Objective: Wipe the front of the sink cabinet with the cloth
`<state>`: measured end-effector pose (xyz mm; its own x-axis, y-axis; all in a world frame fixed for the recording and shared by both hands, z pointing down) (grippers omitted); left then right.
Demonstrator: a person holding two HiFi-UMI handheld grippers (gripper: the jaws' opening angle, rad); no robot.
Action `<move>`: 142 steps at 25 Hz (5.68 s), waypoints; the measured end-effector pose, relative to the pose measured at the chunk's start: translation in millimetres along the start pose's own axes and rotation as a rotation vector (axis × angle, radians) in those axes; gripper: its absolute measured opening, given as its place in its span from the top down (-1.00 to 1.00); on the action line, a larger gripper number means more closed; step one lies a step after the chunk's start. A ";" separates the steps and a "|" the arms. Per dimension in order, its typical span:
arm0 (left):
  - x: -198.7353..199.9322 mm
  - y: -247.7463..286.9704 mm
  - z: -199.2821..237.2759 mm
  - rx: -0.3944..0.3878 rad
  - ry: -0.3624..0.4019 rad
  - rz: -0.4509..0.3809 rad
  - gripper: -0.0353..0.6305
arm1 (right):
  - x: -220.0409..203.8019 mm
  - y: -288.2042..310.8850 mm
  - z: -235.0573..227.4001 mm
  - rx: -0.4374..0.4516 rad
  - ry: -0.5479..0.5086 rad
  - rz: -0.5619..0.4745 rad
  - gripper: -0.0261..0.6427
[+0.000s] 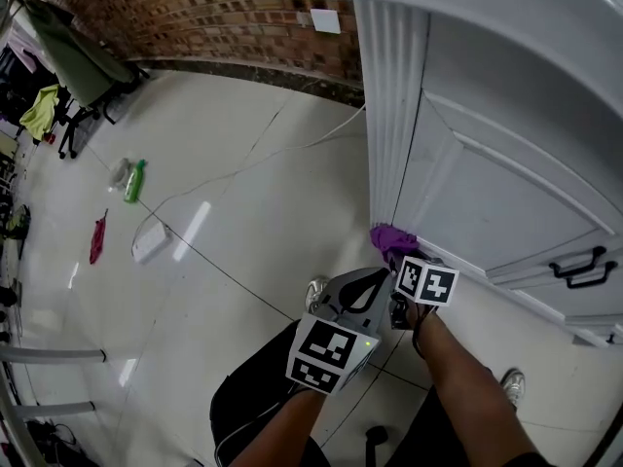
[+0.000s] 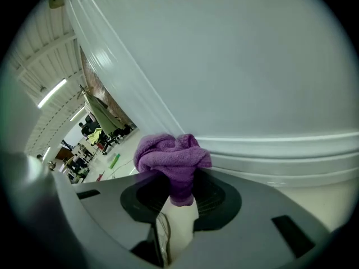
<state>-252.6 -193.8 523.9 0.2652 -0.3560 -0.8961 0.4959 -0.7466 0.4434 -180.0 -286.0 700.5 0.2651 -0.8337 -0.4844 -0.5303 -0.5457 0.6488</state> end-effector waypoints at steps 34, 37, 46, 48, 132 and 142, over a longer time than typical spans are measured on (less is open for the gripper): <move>46.7 16.3 -105.2 -0.184 0.121 -0.038 0.88 | 11.8 -176.0 -138.8 -0.182 0.146 -0.179 0.58; 59.9 9.7 -113.4 -0.184 0.143 -0.059 0.88 | 21.8 -200.9 -117.0 -0.135 0.105 -0.218 0.58; 113.1 -24.3 -139.3 -0.110 0.149 -0.137 0.88 | 50.3 -302.7 -43.4 0.017 -0.047 -0.294 0.58; 127.0 -30.0 -147.8 -0.093 0.172 -0.153 0.88 | 61.1 -327.5 -31.8 0.045 -0.089 -0.315 0.58; 189.6 -4.9 -264.6 -0.152 0.163 -0.220 0.88 | 176.2 -419.5 -23.9 0.085 -0.218 -0.334 0.58; 187.4 13.0 -291.0 -0.231 0.212 -0.205 0.88 | 176.5 -452.7 -86.8 0.021 -0.154 -0.403 0.58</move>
<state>44.2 -106.8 368.0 0.2945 -0.0693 -0.9531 0.7236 -0.6353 0.2698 176.8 -193.5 372.2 0.3321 -0.5312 -0.7794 -0.4260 -0.8217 0.3785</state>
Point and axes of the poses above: the fingertips, and each gripper's own axes: y forward along the fingers, z to its left, x out of its top, the point moved 5 cm from there along -y, backward along the fingers, and after that the axes turned 12 degrees about y, right-handed, at the moved point
